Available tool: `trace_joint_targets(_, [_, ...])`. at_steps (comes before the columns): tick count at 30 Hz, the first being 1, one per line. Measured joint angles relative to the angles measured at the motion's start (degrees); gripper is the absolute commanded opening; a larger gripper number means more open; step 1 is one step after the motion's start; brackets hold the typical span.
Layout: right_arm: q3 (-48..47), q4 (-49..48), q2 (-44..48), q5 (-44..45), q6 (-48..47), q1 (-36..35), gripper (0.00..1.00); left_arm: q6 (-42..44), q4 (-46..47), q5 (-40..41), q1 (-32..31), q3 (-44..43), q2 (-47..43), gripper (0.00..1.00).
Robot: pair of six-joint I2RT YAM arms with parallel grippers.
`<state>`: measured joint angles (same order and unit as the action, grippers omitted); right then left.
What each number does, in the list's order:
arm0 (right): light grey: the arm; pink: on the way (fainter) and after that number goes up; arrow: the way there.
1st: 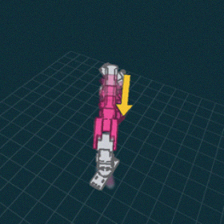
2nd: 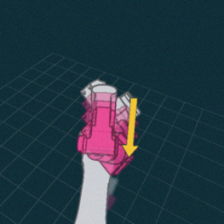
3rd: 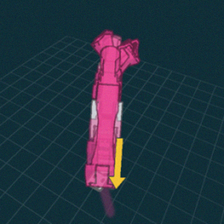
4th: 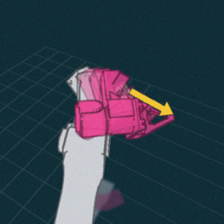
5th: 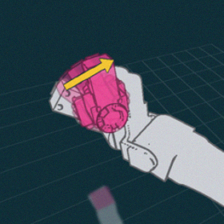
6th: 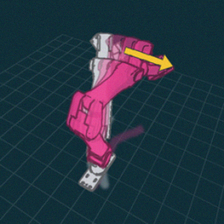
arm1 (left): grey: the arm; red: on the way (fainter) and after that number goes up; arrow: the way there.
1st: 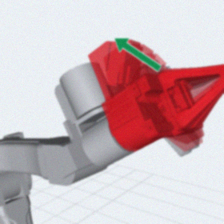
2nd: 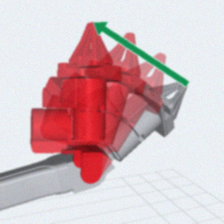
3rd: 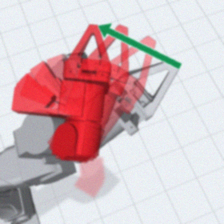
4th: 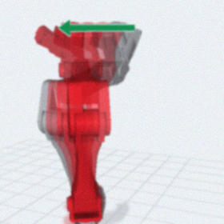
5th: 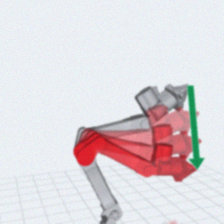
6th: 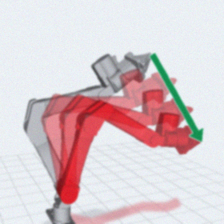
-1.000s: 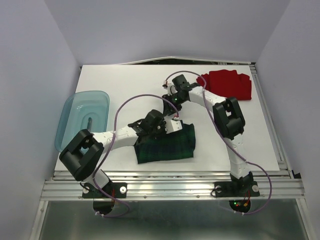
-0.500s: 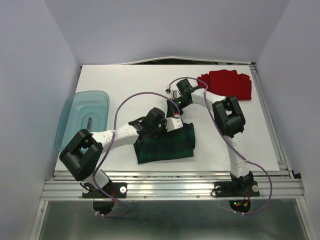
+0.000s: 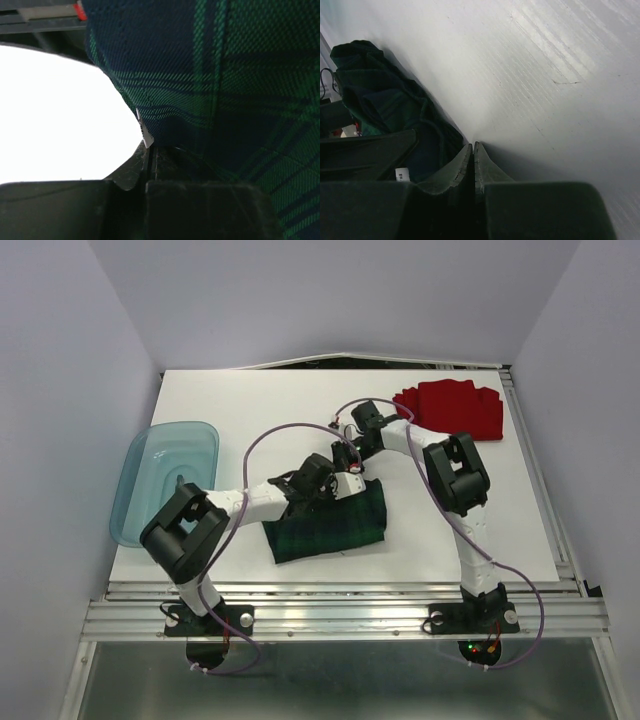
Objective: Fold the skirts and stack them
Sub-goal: Fold the skirt
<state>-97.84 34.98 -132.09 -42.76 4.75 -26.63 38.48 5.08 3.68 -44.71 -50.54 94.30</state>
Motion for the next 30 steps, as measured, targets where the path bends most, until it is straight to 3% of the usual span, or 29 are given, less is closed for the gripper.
trace_joint_targets(7, [-1.2,0.6,1.2,4.3,2.7,2.4,0.24,1.1,-1.4,-1.8,0.8,-3.5,3.8,0.0])
trace_joint_targets(8, [-1.2,0.6,1.9,5.2,3.0,4.2,0.25,1.2,-1.9,-2.3,1.0,-4.2,4.3,0.0])
trace_joint_targets(11, [-1.2,0.6,4.9,7.4,3.7,12.3,0.46,1.4,-3.8,-4.2,1.8,-6.1,5.4,0.03])
trace_joint_targets(14, [0.1,0.4,10.6,8.2,4.0,21.8,0.59,1.4,-6.9,-6.6,3.0,-9.3,7.4,0.06])
trace_joint_targets(19, [7.1,-1.0,26.6,5.2,3.5,30.3,0.7,1.0,-10.7,-10.4,5.2,-15.3,11.4,0.1])
trace_joint_targets(25, [20.7,-8.8,45.8,-8.2,6.7,23.3,0.68,-0.2,-15.7,-15.3,8.4,-23.0,16.5,0.13])
trace_joint_targets(30, [35.1,-13.8,52.2,-15.0,9.1,12.5,0.68,-1.2,-19.6,-19.6,10.5,-28.7,20.1,0.17])
